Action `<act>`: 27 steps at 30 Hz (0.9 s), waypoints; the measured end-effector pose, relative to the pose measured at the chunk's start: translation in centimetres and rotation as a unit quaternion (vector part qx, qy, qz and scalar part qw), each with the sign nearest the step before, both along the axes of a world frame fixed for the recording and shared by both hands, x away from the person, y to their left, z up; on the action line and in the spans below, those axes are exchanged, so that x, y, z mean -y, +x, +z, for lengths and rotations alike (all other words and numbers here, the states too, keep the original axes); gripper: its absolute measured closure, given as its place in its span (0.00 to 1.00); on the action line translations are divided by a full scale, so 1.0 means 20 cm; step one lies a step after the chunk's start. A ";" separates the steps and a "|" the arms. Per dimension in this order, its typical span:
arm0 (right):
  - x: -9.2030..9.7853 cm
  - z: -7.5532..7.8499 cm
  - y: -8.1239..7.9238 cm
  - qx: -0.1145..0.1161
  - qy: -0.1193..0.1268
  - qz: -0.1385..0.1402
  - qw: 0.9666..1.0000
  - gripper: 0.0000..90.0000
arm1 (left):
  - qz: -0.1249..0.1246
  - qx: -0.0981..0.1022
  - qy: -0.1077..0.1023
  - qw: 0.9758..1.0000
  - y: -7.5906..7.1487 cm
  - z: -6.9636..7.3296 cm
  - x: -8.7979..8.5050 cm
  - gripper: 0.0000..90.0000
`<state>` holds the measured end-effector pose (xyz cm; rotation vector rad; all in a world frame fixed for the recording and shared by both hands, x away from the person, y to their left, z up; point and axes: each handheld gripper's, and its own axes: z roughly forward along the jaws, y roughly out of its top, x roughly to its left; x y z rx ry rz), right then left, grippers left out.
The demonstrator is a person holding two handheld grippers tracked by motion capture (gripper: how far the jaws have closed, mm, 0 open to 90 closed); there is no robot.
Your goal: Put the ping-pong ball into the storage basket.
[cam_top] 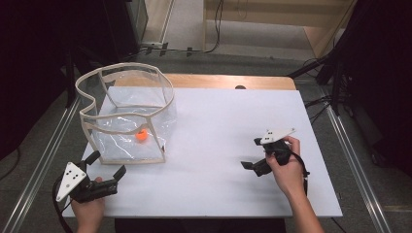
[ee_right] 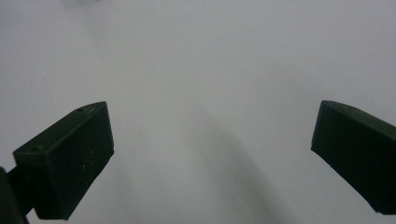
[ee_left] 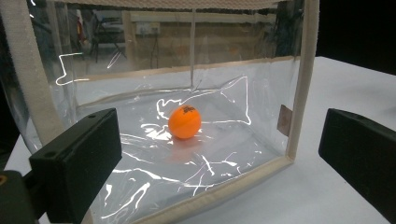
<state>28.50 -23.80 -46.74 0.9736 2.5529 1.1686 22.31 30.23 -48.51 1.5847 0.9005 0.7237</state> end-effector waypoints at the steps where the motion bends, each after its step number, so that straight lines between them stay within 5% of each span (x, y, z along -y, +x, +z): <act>1: 0.01 0.00 0.00 0.001 0.002 0.000 1.000 0.00 | 0.000 0.000 0.000 1.000 0.00 0.00 0.00 0.00; 27: 0.20 -0.08 -0.11 0.011 0.035 -0.044 0.998 0.00 | 0.000 0.000 0.001 1.000 0.00 0.00 0.00 0.00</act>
